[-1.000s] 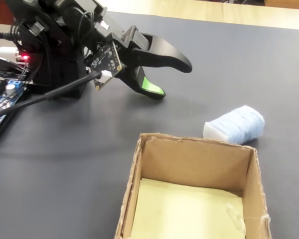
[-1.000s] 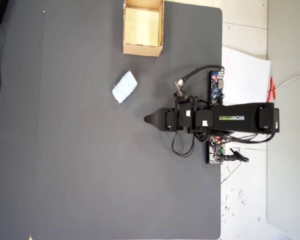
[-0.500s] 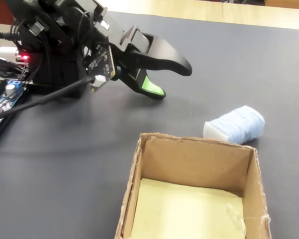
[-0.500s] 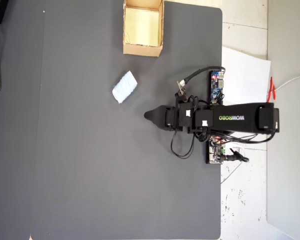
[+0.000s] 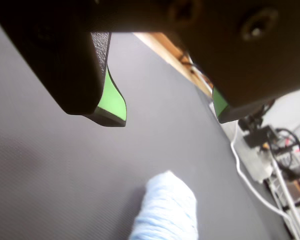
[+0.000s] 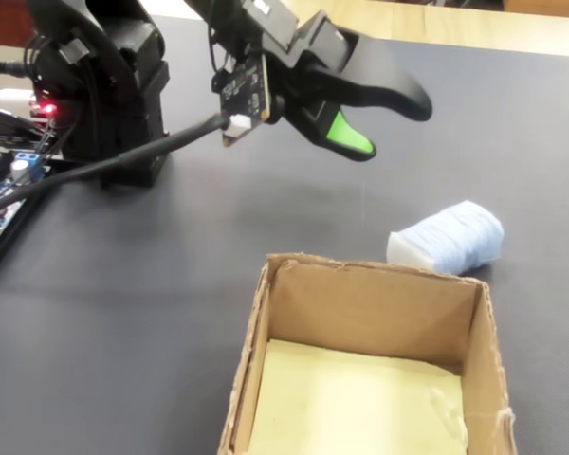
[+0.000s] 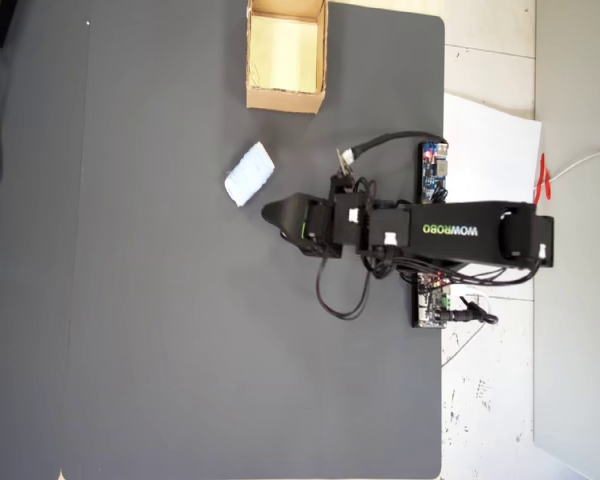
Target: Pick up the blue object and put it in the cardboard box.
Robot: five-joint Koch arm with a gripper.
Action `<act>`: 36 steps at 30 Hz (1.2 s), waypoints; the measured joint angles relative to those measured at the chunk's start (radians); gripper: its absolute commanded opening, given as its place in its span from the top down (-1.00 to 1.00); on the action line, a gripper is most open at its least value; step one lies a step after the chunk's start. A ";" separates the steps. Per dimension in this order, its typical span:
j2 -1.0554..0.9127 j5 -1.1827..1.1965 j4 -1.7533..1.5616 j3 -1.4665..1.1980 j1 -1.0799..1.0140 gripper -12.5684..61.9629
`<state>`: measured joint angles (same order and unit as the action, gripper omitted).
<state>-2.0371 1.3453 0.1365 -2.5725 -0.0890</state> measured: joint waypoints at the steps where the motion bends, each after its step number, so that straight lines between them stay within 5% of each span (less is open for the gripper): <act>1: 0.020 0.000 0.009 0.021 -0.008 -0.25; 27: 0.517 -0.002 0.130 0.348 -0.206 -0.24; 33: 0.561 -0.002 0.129 0.377 -0.215 -0.12; 36: 0.572 0.003 0.126 0.380 -0.219 0.10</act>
<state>-1.4650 1.3484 0.2623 -2.1921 -0.3083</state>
